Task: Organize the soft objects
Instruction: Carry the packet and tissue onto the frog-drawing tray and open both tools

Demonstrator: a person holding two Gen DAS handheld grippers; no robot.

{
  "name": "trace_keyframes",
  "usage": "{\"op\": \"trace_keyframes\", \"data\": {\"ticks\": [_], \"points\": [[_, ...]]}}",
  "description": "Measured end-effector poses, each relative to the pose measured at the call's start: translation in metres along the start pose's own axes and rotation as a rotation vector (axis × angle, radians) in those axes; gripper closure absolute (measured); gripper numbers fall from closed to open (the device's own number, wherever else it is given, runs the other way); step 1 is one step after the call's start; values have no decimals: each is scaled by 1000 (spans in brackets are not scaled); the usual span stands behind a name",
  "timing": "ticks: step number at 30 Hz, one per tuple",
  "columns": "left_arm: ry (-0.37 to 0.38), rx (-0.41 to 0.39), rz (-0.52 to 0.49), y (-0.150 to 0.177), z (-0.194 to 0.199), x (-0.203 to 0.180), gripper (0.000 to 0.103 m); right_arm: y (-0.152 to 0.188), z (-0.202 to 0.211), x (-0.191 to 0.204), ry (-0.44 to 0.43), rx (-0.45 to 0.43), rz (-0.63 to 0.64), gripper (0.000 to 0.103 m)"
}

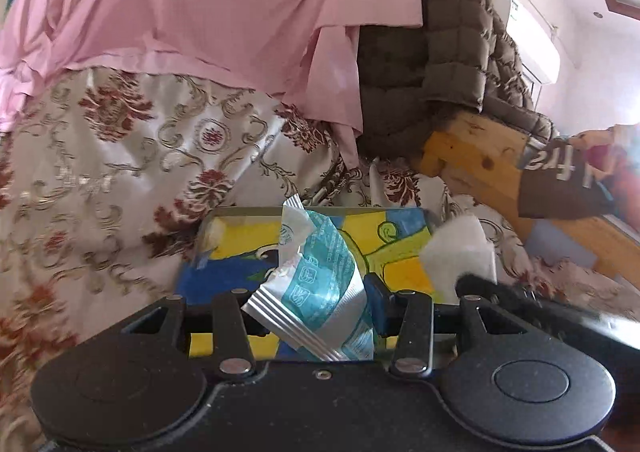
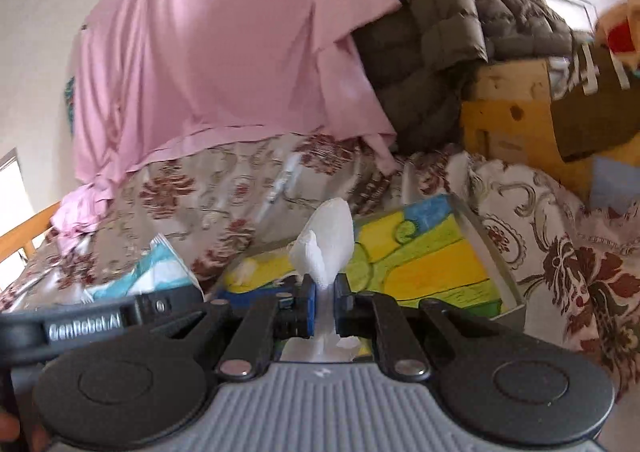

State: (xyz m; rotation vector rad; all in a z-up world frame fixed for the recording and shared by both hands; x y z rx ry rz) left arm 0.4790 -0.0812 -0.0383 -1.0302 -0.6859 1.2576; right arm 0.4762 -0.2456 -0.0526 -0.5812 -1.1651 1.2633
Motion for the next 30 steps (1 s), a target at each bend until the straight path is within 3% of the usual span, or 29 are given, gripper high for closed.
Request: {"op": "trace_keyframes", "data": {"ticks": [4,9,17,21,30], "points": [[26,62,16,-2,-52,-7,56,4,-23,-30,22,42,-87,93],[-4,137,-7,9,-97,-13,56,6,-39,-53,40,57,-156,93],[-53,261,11,24,-133,-18,56,10,-58,-71,70,113,-194,87],[-70,279,8,26,-136,-18,54,11,-58,-72,68,129,-202,85],[-73,254,72,18,-128,-13,36,7,-52,-71,71,132,-195,58]]}}
Point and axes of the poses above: each gripper's, at about its wrist camera, not at the fingertips, and z roughly against the way its jaws point, x to its left, y to its underside, the point moved 9 cm from there along -z, roughly the way its jaws point, and after that the axes turned 7 degrees about -z, right-handed, at the moved point
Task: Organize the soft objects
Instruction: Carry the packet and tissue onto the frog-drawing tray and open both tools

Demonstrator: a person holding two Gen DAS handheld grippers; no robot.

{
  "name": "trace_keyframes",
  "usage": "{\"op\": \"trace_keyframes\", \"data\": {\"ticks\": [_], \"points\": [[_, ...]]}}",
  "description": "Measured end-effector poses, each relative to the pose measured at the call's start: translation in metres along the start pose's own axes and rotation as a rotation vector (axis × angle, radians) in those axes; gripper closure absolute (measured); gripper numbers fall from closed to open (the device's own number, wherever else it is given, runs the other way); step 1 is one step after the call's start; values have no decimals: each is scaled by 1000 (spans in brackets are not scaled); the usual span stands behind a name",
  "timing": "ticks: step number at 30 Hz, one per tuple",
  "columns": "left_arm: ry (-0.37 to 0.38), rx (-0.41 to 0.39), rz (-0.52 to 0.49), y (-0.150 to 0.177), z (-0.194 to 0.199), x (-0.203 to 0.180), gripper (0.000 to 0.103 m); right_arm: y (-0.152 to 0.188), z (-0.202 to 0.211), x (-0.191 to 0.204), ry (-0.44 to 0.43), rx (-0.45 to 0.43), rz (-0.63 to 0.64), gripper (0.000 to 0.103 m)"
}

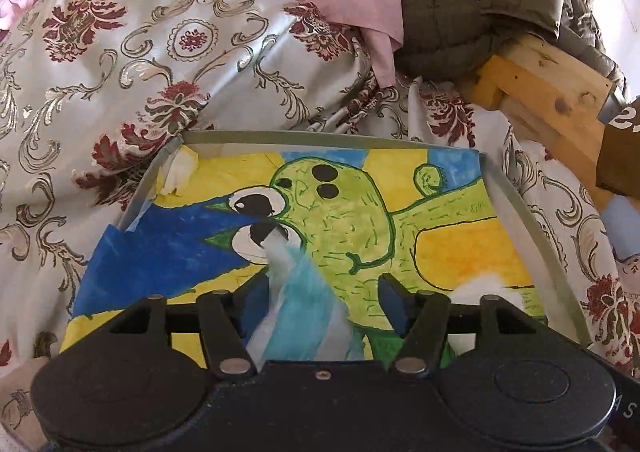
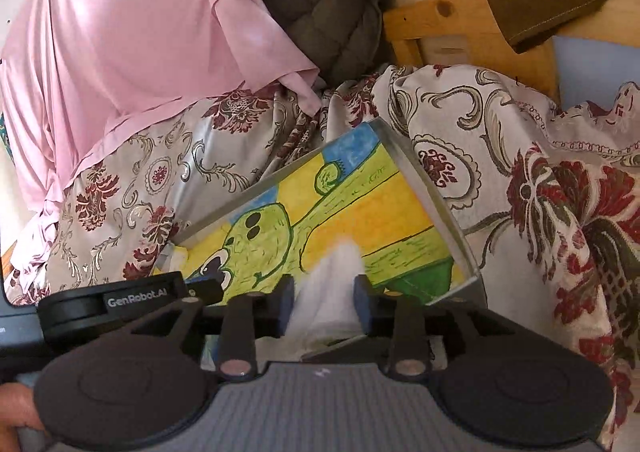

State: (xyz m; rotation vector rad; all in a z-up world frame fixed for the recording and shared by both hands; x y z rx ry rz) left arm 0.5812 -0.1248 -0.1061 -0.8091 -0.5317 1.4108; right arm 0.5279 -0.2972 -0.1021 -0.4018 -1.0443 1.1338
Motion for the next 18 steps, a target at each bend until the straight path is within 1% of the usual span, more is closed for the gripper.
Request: {"op": "trace_keyframes", "data": {"ticks": [2,3,5,7,9,10,11,13,18], "points": [[-12,-13,12,-1,6,4,30,-2,4,2,2,-11,10,49],[-15,-23,21,-1,10,6,30,-3,7,3,4,-17,17,47],[-16,-44,36,-3,18,11,28,-6,13,7,9,-31,37,40],[-25,-72,51,-5,30,16,27,-8,20,11,12,-47,54,34],[-35,-108,69,-7,45,20,19,-11,30,16,11,-65,71,29],[-41,-127,77,-7,53,22,14,-12,37,19,11,-77,81,24],[-49,-150,84,-8,62,23,12,-13,43,22,10,-90,90,18],[-43,-178,82,-8,79,23,9,-16,55,26,9,-120,102,10],[-39,-228,28,-5,121,14,6,-16,85,37,1,-154,137,3]]}}
Point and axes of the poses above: each gripper's, at about its wrist camera, not at the fingertips, and z roughly against the way its jaws point, x to its left, y to its underside, the point moved 9 cm from there along -z, roughly the way its jaws point, and after that the axes turned 7 degrees about -z, right-handed, at the moved point
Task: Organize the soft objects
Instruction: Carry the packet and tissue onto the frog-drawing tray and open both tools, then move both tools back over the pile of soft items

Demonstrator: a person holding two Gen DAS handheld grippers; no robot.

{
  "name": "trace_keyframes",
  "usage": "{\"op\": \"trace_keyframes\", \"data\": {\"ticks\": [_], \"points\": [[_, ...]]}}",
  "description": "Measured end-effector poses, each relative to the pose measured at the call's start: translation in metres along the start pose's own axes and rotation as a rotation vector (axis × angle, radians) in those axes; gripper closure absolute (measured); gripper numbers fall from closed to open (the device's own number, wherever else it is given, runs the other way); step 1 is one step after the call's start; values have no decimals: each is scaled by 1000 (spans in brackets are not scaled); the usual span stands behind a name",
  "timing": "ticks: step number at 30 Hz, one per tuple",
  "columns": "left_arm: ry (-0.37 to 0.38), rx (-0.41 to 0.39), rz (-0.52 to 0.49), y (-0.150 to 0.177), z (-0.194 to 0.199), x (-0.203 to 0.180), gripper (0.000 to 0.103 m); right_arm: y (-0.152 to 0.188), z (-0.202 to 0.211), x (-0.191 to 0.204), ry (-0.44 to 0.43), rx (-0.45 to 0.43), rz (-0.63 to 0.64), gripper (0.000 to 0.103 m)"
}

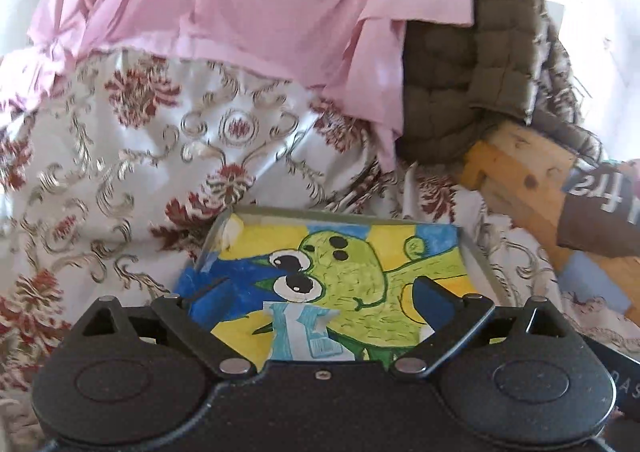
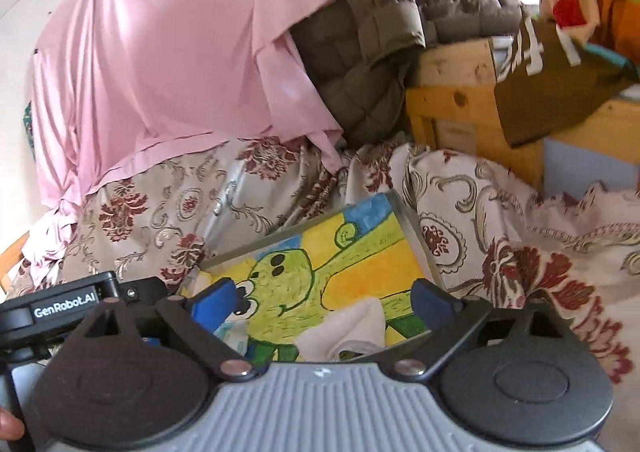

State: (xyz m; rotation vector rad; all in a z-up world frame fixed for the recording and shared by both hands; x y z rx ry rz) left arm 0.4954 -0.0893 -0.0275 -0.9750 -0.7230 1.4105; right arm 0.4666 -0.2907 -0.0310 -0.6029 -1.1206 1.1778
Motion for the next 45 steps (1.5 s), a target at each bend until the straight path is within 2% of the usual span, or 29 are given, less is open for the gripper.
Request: {"op": "trace_keyframes", "data": {"ticks": [2,5,10,19,26,36,40,43,45], "points": [[-5,-15,-10,-2,15,-2,1,-3,14,5,-6,-35,34,0],[-12,-42,-2,-3,40,0,1,-4,38,7,5,-95,73,0],[-31,-62,4,2,74,6,1,2,69,5,24,-121,77,0],[-15,-75,-2,34,136,9,1,27,127,7,-34,-179,41,0],[-8,-92,0,65,176,13,1,53,168,5,9,-211,15,0],[7,-96,-36,108,226,23,1,99,215,13,62,-144,42,0],[23,-94,-64,120,242,26,1,108,231,17,113,-141,60,0],[33,-83,-80,130,251,29,1,115,239,13,152,-112,20,0],[35,-79,-87,135,257,31,1,123,243,7,173,-58,-30,0]]}}
Point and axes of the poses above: each gripper's, at about its wrist camera, not at the fingertips, and z roughly against the way its jaws point, x to its left, y to its underside, the point moved 9 cm from there along -z, roughly the way its jaws point, and after that the axes turned 7 degrees about -z, right-handed, at the moved point
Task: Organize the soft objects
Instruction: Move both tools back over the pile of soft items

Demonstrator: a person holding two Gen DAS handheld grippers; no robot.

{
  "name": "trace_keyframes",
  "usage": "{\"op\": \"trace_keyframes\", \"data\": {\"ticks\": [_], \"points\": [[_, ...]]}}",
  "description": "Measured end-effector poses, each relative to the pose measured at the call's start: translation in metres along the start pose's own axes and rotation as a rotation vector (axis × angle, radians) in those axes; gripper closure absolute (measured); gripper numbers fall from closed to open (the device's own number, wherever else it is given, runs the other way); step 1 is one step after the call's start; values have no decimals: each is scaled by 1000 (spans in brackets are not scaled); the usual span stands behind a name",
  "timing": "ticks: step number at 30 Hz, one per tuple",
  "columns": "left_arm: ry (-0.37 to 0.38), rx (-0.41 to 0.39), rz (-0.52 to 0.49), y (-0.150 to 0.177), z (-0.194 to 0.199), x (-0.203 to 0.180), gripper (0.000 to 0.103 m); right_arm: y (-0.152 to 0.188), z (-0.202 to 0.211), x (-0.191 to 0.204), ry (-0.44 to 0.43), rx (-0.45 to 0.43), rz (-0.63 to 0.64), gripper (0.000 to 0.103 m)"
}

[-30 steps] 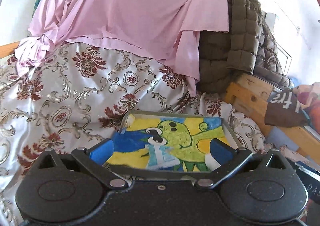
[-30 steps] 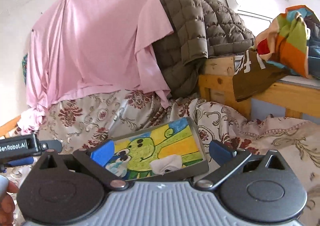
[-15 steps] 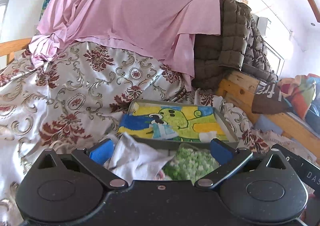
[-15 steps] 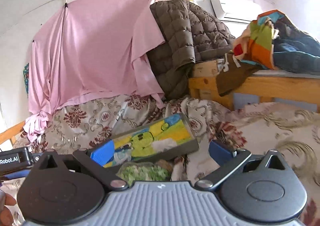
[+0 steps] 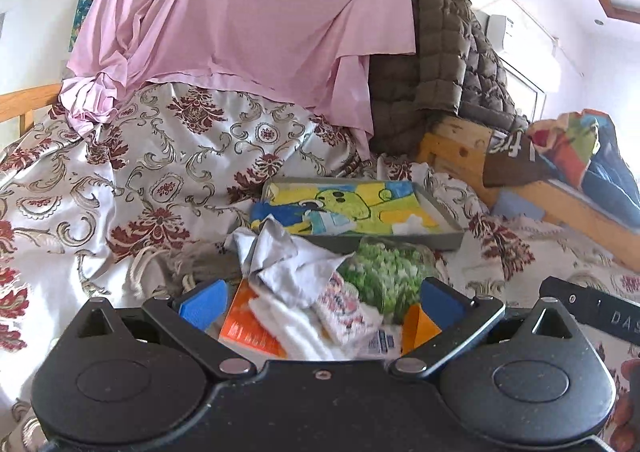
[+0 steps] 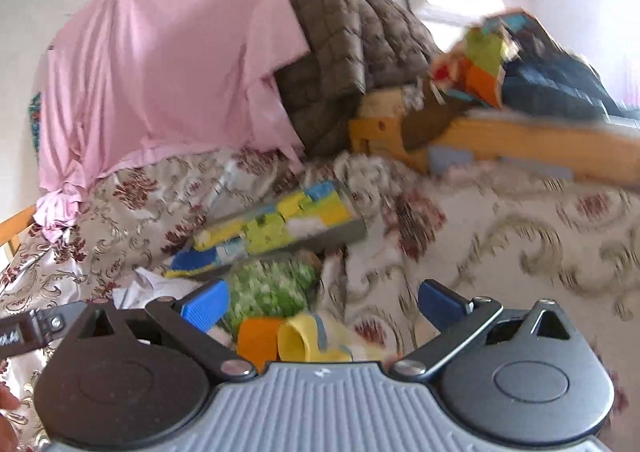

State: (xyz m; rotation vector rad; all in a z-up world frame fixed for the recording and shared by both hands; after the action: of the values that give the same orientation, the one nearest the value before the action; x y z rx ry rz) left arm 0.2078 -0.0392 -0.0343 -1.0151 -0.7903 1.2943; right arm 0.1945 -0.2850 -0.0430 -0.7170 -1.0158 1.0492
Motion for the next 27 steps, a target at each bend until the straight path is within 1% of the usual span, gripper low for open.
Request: {"op": "trace_keyframes", "data": {"ticks": [1,3,5,13,17,21,27], "points": [[4,3,-3,3,3,1,1,5,2,-3,7,35,-22,0],[7,12,-8,9,7,2,1,14,5,-9,18,77,-38,0],[9,25,-14,16,10,3,1,22,11,-9,32,96,-16,0],[17,70,-50,40,16,0,1,40,27,4,65,118,103,0],[13,98,-51,49,15,-1,1,42,27,2,95,137,115,0],[-5,120,-44,56,12,4,1,44,24,1,100,152,119,0],[-25,133,-42,59,8,8,1,48,18,1,120,174,145,0]]}}
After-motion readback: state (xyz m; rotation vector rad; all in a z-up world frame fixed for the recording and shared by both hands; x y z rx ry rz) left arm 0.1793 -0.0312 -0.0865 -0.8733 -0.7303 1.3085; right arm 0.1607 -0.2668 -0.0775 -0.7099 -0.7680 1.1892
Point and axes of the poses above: each gripper's, at about its wrist camera, not at the fingertips, and z roughly against the way its jaws point, x to its left, y to its underside, the point moved 9 cm from there along -z, roughly the way its jaws point, and after that the axes turned 7 degrees about -z, right-handed, at the moved point
